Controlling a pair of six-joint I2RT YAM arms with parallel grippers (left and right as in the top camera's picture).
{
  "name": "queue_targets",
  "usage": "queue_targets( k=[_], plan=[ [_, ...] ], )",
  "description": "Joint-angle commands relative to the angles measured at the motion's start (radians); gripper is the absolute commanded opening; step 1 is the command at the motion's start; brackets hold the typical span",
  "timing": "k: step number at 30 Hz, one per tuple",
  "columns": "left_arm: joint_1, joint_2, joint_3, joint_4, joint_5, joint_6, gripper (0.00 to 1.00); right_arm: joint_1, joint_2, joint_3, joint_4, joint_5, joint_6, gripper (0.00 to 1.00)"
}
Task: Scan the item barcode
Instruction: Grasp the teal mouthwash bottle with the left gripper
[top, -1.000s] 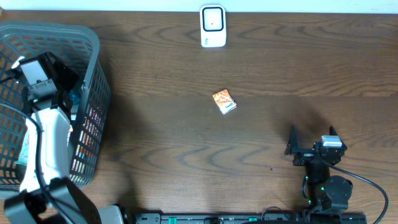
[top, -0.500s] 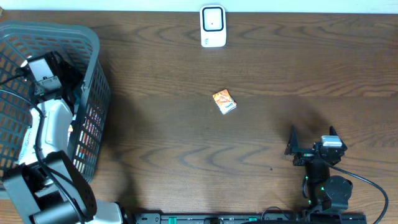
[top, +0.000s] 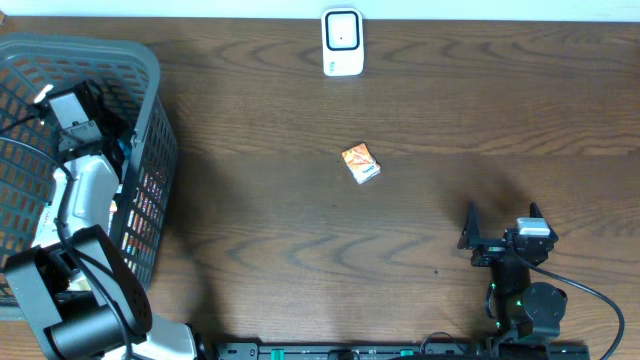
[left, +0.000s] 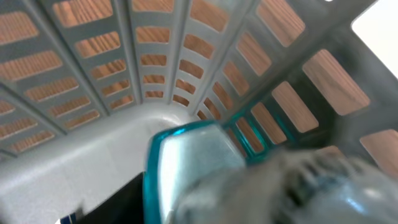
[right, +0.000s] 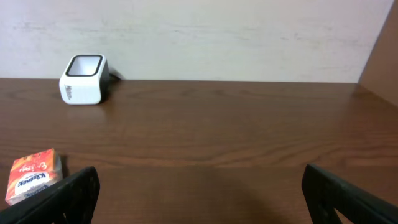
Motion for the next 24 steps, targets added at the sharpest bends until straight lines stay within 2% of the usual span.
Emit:
queue_targets(
  k=[1,8,24],
  plan=[
    [0.003,0.008,0.015,0.008,-0.005,-0.003,0.47,0.008,-0.002,-0.001,-0.004,0.002,0.014,0.99],
    [0.003,-0.037,0.015,0.007,-0.006,0.001,0.43,0.008,-0.002,-0.001,-0.004,0.002,0.014,0.99],
    [0.003,-0.388,0.015,-0.077,-0.007,0.001,0.42,0.008,-0.002,-0.001,-0.004,0.002,0.014,0.99]
  ],
)
